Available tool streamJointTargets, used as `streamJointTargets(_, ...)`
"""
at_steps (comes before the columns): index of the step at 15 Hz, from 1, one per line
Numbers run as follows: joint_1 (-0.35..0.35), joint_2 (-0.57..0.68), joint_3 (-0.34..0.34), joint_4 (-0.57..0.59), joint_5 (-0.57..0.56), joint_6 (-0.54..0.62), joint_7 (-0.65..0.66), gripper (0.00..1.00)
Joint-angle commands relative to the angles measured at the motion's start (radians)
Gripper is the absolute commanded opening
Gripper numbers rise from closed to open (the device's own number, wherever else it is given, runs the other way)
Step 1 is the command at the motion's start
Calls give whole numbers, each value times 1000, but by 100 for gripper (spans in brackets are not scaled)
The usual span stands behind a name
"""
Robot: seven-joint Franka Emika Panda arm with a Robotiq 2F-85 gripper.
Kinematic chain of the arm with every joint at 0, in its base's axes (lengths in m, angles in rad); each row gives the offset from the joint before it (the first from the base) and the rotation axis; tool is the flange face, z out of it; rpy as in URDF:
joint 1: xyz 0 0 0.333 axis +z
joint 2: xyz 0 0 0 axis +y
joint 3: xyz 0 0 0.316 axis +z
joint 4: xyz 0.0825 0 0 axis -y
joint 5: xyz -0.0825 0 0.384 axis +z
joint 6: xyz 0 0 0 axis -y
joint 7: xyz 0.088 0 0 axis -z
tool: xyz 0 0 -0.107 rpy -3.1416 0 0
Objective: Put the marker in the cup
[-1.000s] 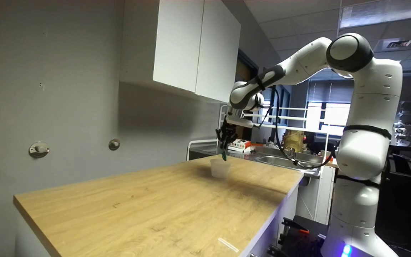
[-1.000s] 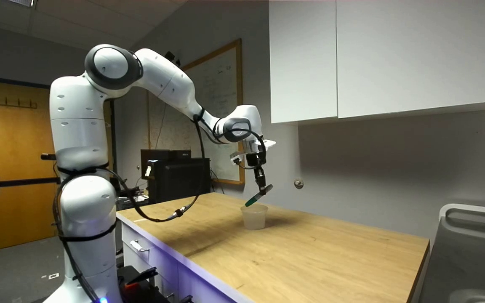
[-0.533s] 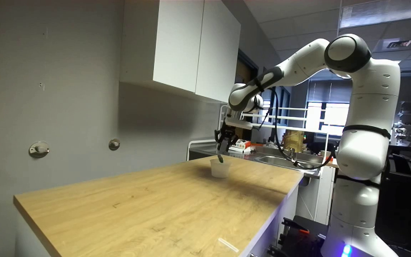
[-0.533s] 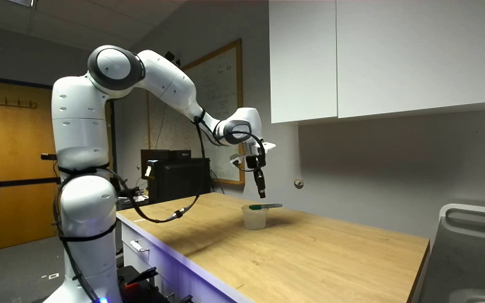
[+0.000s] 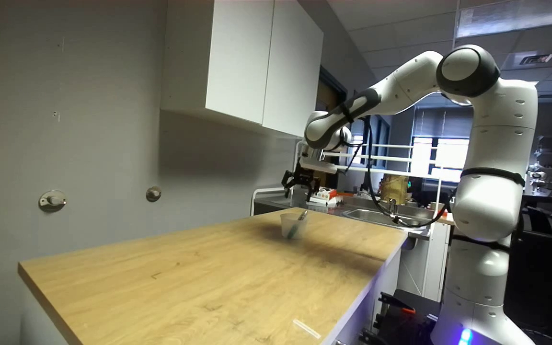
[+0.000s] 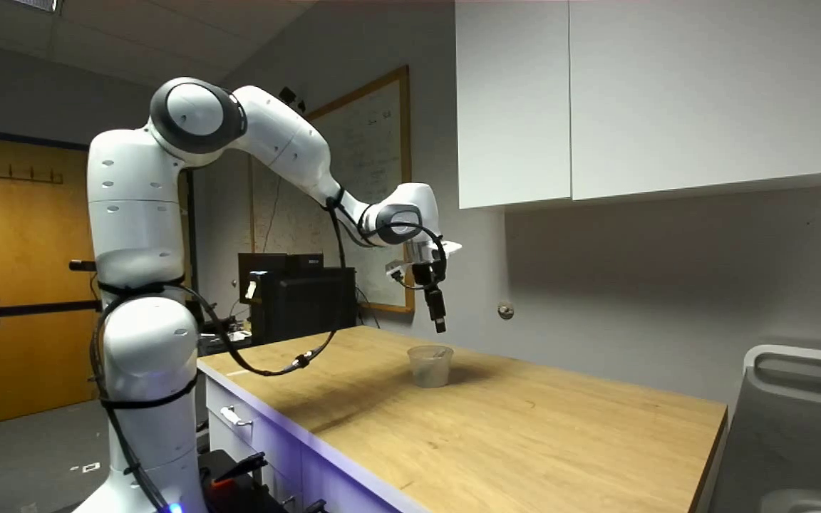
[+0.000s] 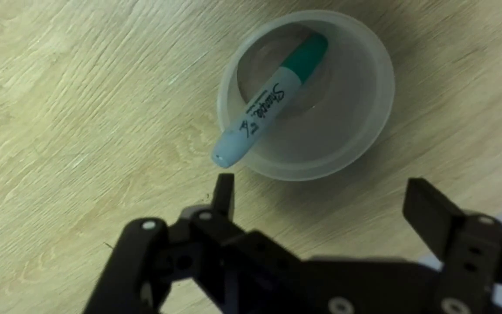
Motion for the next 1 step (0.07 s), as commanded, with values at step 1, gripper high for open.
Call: streamJointTargets(1, 9, -14, 10, 12, -21, -34, 40, 100)
